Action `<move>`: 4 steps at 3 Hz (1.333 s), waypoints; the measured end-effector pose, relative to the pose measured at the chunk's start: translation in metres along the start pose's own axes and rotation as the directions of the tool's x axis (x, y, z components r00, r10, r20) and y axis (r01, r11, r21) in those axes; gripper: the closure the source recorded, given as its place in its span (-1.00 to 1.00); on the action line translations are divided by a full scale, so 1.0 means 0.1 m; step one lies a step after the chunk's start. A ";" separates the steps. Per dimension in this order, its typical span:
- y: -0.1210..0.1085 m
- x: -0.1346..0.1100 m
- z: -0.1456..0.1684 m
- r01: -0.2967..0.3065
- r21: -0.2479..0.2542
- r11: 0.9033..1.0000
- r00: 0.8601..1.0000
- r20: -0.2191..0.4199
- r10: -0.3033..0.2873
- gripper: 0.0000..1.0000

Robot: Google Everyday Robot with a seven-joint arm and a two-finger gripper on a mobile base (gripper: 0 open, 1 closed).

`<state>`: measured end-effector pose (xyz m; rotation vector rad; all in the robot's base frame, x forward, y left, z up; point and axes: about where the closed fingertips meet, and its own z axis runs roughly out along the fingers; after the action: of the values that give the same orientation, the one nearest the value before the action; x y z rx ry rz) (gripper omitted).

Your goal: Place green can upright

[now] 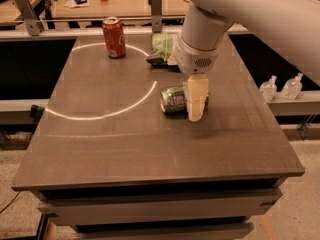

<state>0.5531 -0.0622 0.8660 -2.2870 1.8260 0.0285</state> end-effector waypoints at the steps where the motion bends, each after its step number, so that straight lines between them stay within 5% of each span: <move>1: 0.00 0.05 0.12 -0.012 -0.029 1.000 0.999 -0.030 0.011 -1.00; 4: 0.05 0.22 0.26 -0.027 -0.093 0.995 0.999 -0.025 0.025 0.28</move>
Offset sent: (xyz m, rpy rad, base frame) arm -0.0005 -0.0162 -0.0333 -0.0638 0.0928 -0.0191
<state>0.5567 -0.0800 0.8370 -2.3349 1.9047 0.0922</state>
